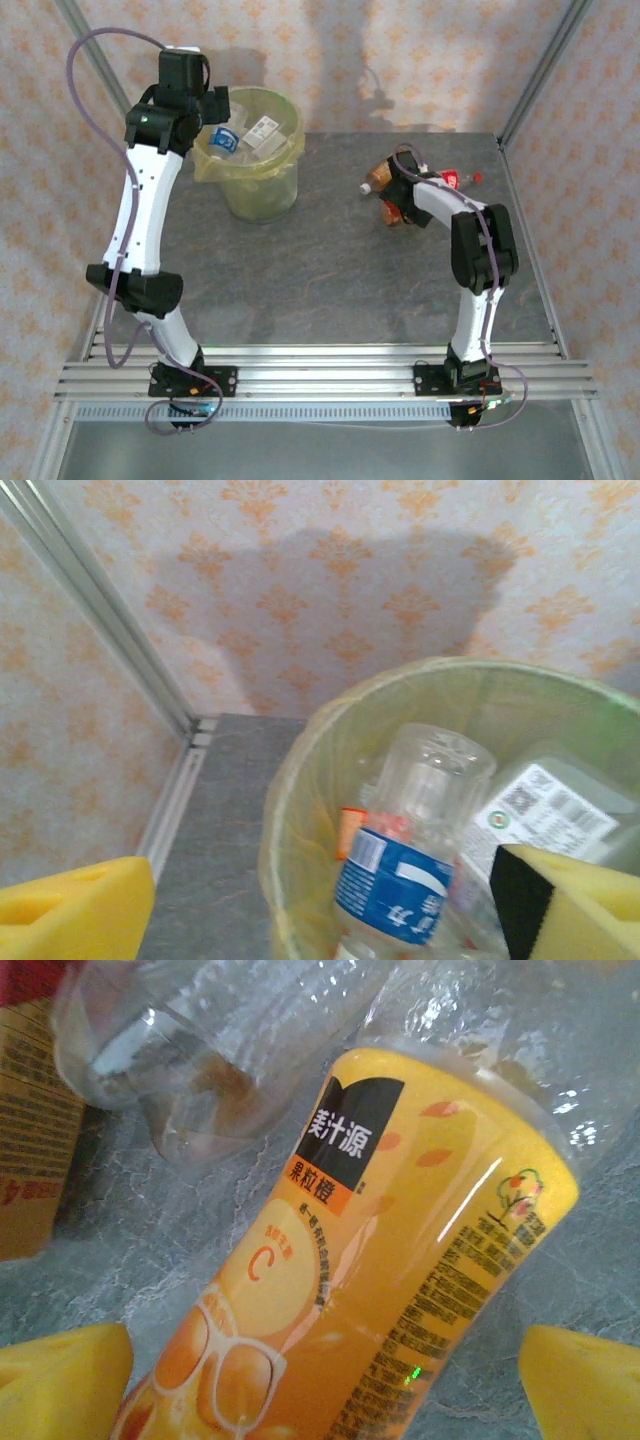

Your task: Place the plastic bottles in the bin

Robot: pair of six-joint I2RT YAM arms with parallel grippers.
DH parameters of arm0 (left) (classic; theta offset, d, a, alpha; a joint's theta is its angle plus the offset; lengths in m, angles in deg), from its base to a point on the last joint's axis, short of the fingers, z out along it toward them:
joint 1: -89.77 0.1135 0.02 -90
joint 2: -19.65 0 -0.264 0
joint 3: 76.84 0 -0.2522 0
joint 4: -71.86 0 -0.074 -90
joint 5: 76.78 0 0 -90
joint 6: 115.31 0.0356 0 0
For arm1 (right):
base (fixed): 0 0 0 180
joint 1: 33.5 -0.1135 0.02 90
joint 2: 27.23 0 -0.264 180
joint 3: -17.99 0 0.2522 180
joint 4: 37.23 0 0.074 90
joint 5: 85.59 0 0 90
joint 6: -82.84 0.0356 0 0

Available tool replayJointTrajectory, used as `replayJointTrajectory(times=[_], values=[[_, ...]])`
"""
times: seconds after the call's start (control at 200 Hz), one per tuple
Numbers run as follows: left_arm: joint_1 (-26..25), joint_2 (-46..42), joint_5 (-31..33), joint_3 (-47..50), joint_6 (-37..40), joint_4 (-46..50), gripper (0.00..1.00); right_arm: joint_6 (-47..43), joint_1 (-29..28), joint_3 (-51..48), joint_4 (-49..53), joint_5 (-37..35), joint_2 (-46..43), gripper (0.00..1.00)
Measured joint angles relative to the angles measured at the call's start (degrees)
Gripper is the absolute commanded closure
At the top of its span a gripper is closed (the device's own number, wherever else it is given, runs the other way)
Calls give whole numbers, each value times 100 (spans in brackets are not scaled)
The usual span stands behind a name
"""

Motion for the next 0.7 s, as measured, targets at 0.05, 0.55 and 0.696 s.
replayJointTrajectory(times=[0.05,0.55,0.696], values=[[0,-146,-160,197,-98,-79,6,-2,15,-20,-9,2,11,4],[-7,-678,-1117,929,-658,-396,0,13,192,-597,-295,192,50,29],[-39,-820,-1189,1032,-721,-426,0,63,205,-896,-551,170,-122,40]])
